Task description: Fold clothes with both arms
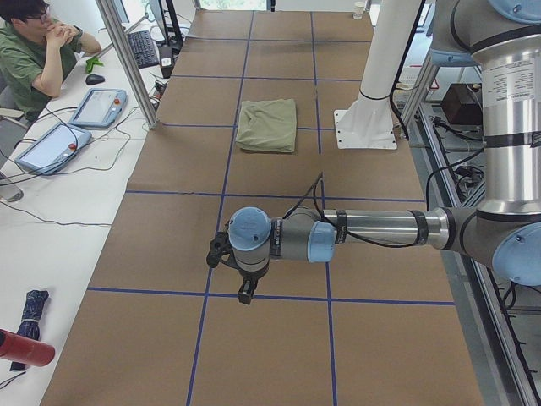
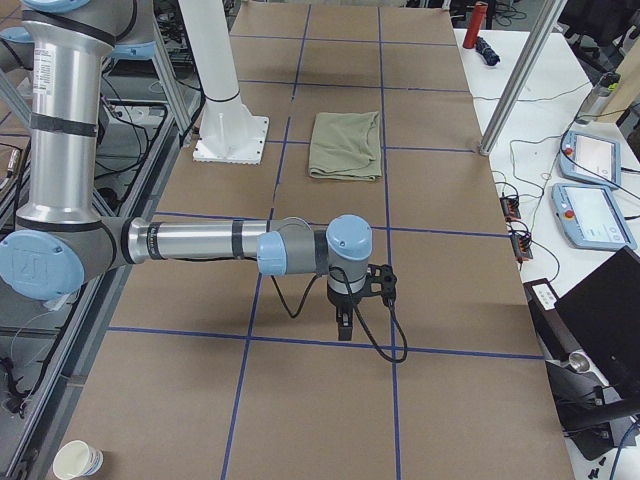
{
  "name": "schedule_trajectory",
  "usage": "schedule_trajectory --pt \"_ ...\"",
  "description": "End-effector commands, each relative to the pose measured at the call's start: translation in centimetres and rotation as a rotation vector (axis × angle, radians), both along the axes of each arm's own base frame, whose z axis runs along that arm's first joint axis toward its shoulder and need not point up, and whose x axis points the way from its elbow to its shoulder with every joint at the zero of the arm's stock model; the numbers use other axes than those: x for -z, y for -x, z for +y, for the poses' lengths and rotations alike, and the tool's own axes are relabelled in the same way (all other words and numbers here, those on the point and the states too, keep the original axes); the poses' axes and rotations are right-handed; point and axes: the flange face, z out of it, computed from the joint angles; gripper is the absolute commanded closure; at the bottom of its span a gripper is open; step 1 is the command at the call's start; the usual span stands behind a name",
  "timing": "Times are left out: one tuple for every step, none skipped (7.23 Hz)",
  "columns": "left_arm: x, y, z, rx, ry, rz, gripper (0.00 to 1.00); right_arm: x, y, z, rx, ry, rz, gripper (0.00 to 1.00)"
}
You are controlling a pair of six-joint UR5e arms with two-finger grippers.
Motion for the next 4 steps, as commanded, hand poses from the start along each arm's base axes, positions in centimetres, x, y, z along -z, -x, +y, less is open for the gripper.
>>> schedule_trajectory --pt "0.53 0.01 -0.31 0.0 -0.013 -0.005 0.0 -0.4 -0.08 0.5 -0.001 0.005 0.001 0.0" --pt "0.53 0.0 -0.37 0.002 -0.011 -0.003 0.0 -0.56 -0.03 0.51 -0.001 0.009 0.002 0.0" --pt "0.62 0.0 -0.32 0.001 -0.013 -0.003 0.0 -0.39 0.01 0.44 -0.007 0.012 -0.002 0.0" --pt "0.35 0.07 -0.02 0.003 -0.007 -0.003 0.0 -0.41 0.03 0.38 -0.009 0.015 -0.004 0.0"
